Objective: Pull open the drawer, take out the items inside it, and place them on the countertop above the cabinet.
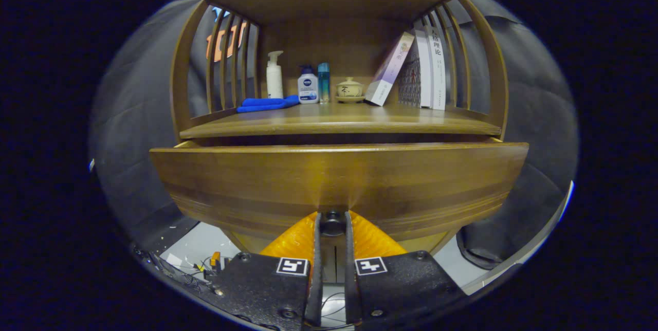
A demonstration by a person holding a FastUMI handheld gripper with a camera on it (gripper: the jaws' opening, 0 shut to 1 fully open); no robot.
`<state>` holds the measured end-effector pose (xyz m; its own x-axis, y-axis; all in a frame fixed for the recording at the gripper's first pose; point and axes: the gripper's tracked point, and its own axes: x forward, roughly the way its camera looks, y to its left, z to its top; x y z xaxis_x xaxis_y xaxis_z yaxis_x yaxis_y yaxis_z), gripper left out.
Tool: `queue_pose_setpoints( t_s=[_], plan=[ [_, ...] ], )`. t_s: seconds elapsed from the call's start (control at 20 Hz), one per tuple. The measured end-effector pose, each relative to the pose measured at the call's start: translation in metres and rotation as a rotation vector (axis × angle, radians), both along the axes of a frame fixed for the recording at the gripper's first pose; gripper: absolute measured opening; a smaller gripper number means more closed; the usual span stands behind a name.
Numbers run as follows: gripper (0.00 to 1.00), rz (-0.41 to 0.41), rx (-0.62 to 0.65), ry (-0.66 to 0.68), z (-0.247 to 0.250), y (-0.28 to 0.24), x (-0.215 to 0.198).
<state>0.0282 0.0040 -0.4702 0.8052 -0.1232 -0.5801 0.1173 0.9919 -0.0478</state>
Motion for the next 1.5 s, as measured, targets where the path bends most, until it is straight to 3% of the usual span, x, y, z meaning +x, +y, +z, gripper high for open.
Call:
queue_pose_setpoints(
  t_s=[0.8,1.15,1.3,1.5],
  plan=[
    [0.20,0.072,0.002,0.065,0.017,0.017,-0.117],
    [0.20,0.138,-0.021,0.114,0.019,0.023,-0.137],
    [0.27,0.123,0.022,0.162,0.026,0.024,-0.141],
    [0.41,0.243,-0.011,0.103,0.078,0.039,-0.136]
  ],
)
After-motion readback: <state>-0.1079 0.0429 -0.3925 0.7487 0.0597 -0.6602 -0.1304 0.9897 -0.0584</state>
